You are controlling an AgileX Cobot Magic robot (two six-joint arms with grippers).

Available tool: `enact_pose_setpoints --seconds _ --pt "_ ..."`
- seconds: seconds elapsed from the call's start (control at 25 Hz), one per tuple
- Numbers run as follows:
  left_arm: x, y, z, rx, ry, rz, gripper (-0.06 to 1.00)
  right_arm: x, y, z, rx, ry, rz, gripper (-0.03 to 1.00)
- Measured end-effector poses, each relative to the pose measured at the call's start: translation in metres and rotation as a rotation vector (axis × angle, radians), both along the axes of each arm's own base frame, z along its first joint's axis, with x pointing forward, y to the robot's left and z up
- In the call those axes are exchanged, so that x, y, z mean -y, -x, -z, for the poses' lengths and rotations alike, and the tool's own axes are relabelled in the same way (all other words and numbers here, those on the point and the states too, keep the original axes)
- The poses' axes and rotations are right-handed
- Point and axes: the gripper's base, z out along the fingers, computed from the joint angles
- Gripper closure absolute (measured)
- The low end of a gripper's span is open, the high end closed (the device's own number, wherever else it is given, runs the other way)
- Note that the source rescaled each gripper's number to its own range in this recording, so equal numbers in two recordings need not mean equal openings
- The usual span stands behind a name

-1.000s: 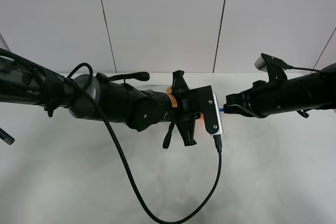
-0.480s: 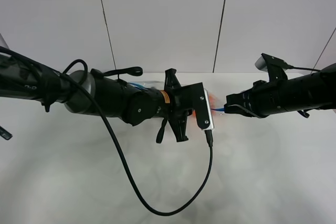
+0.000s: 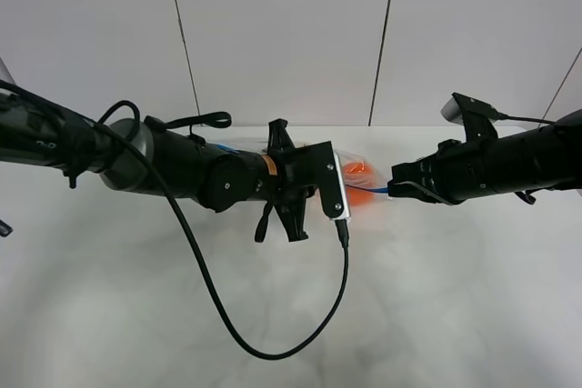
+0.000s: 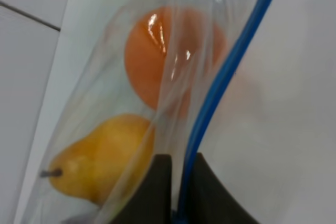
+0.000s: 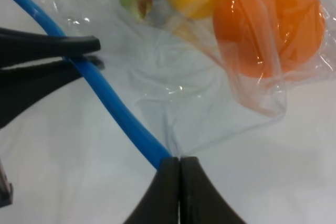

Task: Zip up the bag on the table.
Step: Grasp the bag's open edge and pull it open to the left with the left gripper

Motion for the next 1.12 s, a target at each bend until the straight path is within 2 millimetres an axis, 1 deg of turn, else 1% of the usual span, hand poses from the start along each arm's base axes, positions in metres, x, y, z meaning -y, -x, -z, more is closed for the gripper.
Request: enact_pose_setpoints --seconds 0.36,0.6,1.12 --pt "-0.016 -0.009 0.003 -0.018 -0.016 -0.042 0.92 0.0 0.0 0.0 -0.001 0.004 -0.004 0.97" --pt "-0.035 -0.022 0.004 -0.022 -0.018 -0.095 0.92 0.0 0.0 0.0 -0.003 0.004 -0.003 0.97" --pt "-0.071 -0.042 0.005 -0.039 -0.027 -0.192 0.92 0.0 0.0 0.0 -0.003 0.005 -0.003 0.97"
